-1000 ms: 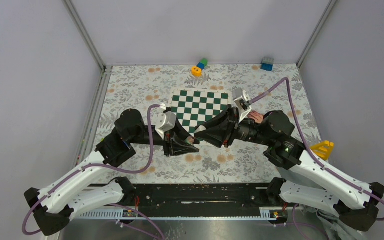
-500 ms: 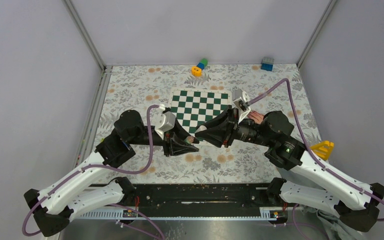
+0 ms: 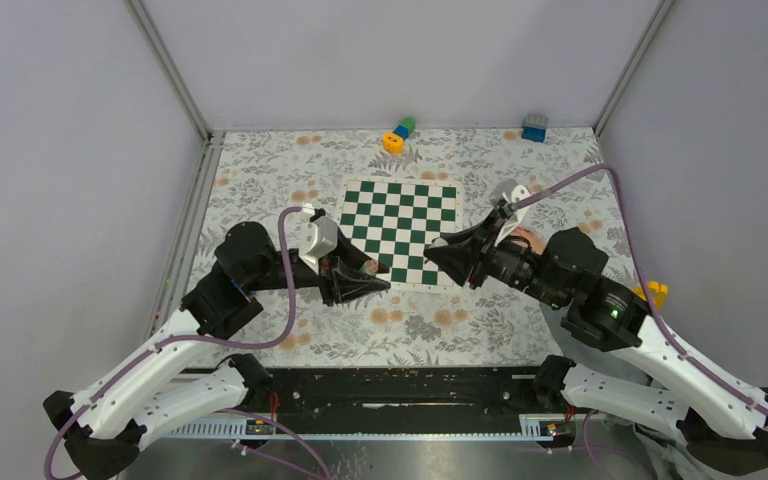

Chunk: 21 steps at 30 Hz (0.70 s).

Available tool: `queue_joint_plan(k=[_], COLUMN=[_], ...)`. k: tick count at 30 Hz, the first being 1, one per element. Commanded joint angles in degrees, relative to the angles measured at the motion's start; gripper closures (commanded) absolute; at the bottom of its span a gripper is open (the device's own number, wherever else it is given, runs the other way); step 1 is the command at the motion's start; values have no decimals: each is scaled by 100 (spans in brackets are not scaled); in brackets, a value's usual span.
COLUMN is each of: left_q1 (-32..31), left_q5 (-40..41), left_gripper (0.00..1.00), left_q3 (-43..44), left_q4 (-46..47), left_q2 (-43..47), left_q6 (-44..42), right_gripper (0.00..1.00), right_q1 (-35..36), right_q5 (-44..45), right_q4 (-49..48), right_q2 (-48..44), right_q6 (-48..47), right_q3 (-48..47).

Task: Paint the nails
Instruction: Paint the nail polish on the nail.

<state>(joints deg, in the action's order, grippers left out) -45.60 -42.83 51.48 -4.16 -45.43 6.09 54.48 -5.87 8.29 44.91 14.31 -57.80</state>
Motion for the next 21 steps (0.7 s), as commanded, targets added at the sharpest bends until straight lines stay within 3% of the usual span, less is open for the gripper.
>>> queue_joint_plan(k=[1, 5, 11, 15, 21], left_q1=[148, 319, 864, 1254, 1344], left_q5=[838, 1696, 2406, 2583, 3051], left_gripper=[100, 100, 100, 100, 100], left_q3=[206, 392, 65, -119, -85], left_q4=[-153, -608, -784, -795, -994], left_q2=[34, 6, 310, 414, 329], left_q6=[-220, -276, -57, 37, -70], right_gripper=[100, 100, 100, 100, 100], right_q1=[-9, -275, -1252, -1822, -2422], right_q5=[1548, 2224, 2168, 1943, 1852], right_q4=[866, 1343, 1296, 947, -147], right_q2=[-166, -104, 80, 273, 599], right_q6=[-173, -164, -92, 56, 261], right_q3=[-429, -403, -104, 218, 1101])
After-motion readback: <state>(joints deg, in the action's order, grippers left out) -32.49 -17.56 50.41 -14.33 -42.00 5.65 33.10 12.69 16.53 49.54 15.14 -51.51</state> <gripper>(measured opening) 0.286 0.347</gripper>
